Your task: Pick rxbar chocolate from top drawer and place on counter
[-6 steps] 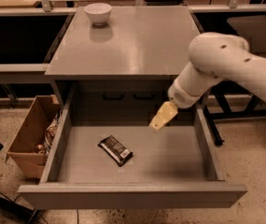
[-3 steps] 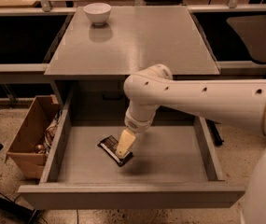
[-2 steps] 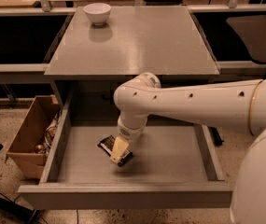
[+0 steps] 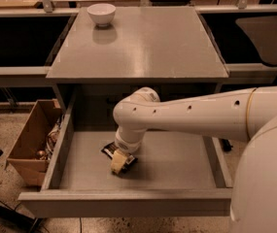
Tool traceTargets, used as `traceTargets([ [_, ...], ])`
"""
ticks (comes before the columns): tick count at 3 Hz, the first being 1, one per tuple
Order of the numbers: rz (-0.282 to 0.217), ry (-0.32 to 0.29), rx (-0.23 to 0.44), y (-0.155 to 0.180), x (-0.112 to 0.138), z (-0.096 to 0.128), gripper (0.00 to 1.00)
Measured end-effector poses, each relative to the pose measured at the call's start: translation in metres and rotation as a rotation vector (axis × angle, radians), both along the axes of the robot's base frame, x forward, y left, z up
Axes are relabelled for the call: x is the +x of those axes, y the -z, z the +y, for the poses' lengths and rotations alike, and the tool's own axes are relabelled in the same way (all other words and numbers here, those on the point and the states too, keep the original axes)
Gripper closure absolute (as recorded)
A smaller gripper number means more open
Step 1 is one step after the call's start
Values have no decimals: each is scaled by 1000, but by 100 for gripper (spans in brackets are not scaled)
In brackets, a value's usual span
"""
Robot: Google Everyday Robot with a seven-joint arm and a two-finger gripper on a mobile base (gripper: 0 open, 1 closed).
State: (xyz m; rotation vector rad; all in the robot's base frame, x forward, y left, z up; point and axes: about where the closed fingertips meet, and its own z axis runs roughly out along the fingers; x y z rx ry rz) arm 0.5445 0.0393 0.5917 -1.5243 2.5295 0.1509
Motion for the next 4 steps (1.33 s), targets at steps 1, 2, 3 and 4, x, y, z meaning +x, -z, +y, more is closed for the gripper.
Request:
traceTargets([
  [1,0,0,0,-8,0,0,61],
  [2,0,0,0,-14,0,0,84],
  [3,0,0,1,-14,0,0,100],
  [4,-15,-17,40,-40,-2,-16,100],
])
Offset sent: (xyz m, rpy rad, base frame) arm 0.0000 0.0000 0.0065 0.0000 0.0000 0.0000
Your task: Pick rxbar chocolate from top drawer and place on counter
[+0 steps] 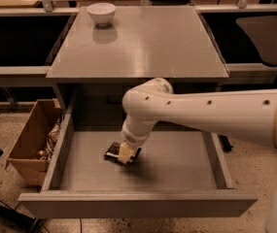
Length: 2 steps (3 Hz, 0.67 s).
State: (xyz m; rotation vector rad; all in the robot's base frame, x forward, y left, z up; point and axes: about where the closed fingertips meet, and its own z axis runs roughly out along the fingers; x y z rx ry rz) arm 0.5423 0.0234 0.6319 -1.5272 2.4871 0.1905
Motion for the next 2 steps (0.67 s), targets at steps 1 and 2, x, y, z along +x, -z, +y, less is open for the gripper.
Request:
traceTargets([
  [1,-59,-5,77,-119,8,-59,100],
  [2,-68,-64,88,-181,19,-97,100],
])
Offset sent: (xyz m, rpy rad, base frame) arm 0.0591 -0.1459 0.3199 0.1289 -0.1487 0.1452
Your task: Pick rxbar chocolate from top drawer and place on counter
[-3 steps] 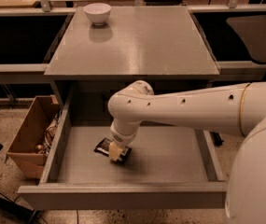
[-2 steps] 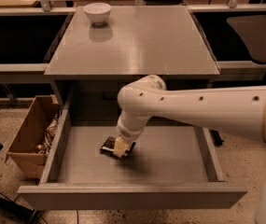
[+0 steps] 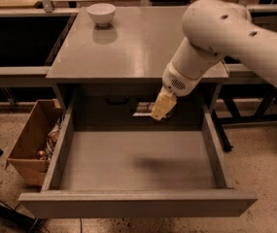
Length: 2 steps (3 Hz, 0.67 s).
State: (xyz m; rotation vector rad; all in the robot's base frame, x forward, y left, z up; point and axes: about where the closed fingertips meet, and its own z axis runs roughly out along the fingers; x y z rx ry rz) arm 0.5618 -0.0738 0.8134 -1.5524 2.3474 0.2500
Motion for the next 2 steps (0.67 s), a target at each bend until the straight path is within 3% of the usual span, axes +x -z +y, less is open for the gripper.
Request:
traceTargets([
  [1,19,-8,23,-50,14,-27,100],
  [2,32,57,90,-85,42,-39,100],
])
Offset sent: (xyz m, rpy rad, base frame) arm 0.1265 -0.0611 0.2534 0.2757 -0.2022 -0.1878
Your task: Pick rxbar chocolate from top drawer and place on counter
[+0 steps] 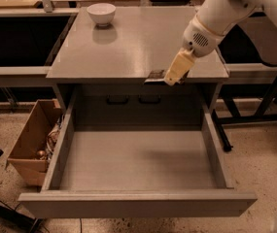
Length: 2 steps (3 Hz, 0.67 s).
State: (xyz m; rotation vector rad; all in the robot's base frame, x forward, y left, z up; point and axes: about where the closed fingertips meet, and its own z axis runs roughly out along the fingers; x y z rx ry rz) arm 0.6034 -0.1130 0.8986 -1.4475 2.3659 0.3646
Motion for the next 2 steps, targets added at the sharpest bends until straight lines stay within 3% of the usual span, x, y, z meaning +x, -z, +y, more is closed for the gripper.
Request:
traceTargets([
  [1,-52,112,117,-49,37,3,100],
  [2,-121,192,225,-92,80,27,100],
])
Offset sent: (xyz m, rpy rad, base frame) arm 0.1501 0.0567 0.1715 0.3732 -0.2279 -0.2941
